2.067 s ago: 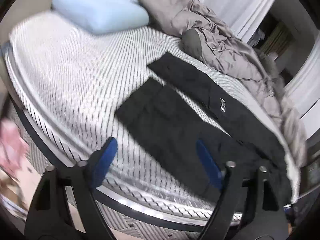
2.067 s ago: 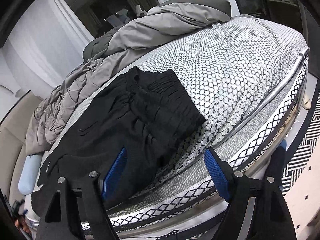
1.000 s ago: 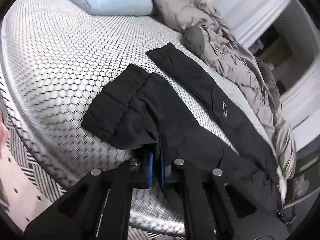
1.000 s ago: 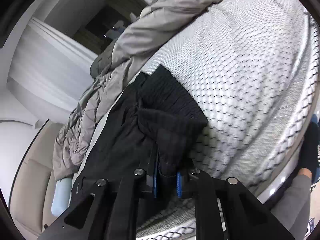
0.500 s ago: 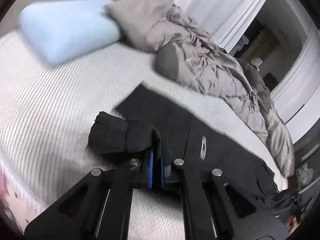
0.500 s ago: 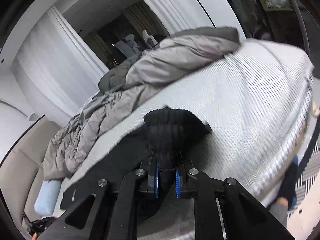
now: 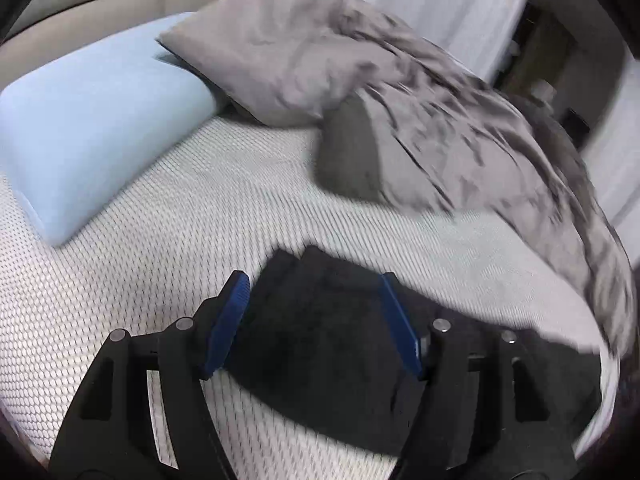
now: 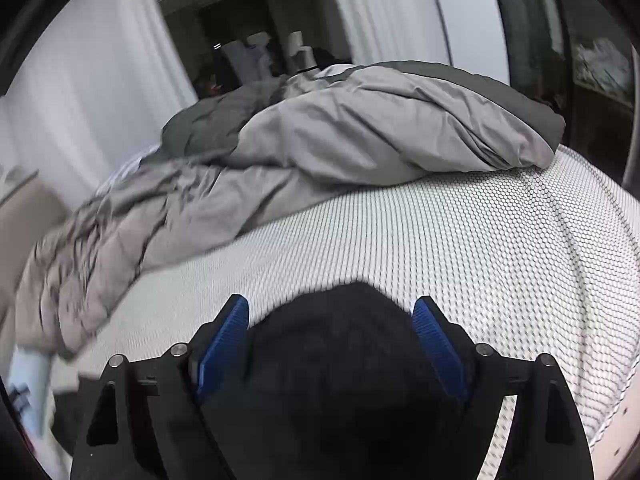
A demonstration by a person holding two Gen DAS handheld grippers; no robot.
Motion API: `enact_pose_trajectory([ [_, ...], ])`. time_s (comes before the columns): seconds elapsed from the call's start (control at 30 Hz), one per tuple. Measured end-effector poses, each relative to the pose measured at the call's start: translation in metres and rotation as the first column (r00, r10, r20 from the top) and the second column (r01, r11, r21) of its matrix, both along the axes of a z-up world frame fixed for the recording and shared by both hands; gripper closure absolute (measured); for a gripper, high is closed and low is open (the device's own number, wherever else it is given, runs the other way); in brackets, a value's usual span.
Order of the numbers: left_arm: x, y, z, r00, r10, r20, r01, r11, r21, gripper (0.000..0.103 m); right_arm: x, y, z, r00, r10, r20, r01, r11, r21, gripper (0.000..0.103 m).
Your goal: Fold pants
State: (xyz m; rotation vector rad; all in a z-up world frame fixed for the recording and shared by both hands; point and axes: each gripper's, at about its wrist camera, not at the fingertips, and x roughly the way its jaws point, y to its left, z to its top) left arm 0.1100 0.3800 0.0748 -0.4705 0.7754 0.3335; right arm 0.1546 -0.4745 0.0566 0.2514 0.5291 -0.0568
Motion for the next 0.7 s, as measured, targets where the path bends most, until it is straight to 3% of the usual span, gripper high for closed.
enact_pose_trajectory([
  [0.07, -0.022, -0.014, -0.016, 0.999, -0.035, -0.006, 0.035, 0.999, -0.016, 0.039, -0.024, -0.003, -0.015, 1.000, 0.030, 0.006, -0.030, 0.999, 0.014, 0.015],
  [0.13, -0.039, -0.025, -0.040, 0.998, -0.067, -0.014, 0.065, 0.993, -0.102, 0.039, -0.048, -0.008, -0.030, 0.999, 0.044, 0.009, -0.045, 0.998, 0.053, 0.014],
  [0.23, -0.041, -0.036, -0.083, 0.990, -0.113, -0.085, 0.090, 0.969, -0.231, 0.039, -0.075, -0.014, -0.052, 0.998, 0.064, 0.002, -0.063, 0.991, 0.114, 0.014],
  [0.3, -0.032, -0.035, -0.109, 0.990, -0.097, -0.105, 0.060, 0.949, -0.309, 0.039, -0.093, -0.017, -0.063, 0.997, 0.081, -0.003, -0.079, 0.984, 0.157, 0.014],
  [0.37, -0.025, -0.029, -0.119, 0.997, -0.038, -0.065, 0.014, 0.940, -0.342, 0.041, -0.104, -0.021, -0.073, 0.998, 0.070, -0.006, -0.068, 0.982, 0.177, 0.014],
  [0.4, -0.022, -0.026, -0.118, 1.000, -0.009, -0.027, -0.001, 0.940, -0.342, 0.046, -0.110, -0.024, -0.080, 0.998, 0.068, -0.015, -0.064, 0.980, 0.188, 0.014],
  [0.47, -0.018, -0.019, -0.119, 0.998, 0.061, -0.021, -0.065, 0.939, -0.339, 0.095, -0.119, -0.028, -0.091, 0.998, 0.062, -0.031, -0.054, 0.977, 0.207, 0.014],
  [0.57, -0.044, -0.010, -0.112, 0.993, 0.107, 0.056, -0.078, 0.924, -0.374, 0.100, -0.124, -0.039, -0.108, 0.997, 0.053, -0.062, -0.036, 0.968, 0.250, 0.014],
  [0.7, -0.113, -0.009, -0.091, 0.986, 0.117, 0.116, -0.077, 0.949, -0.307, 0.100, -0.120, -0.052, -0.126, 0.993, 0.084, -0.079, -0.053, 0.938, 0.341, 0.014],
])
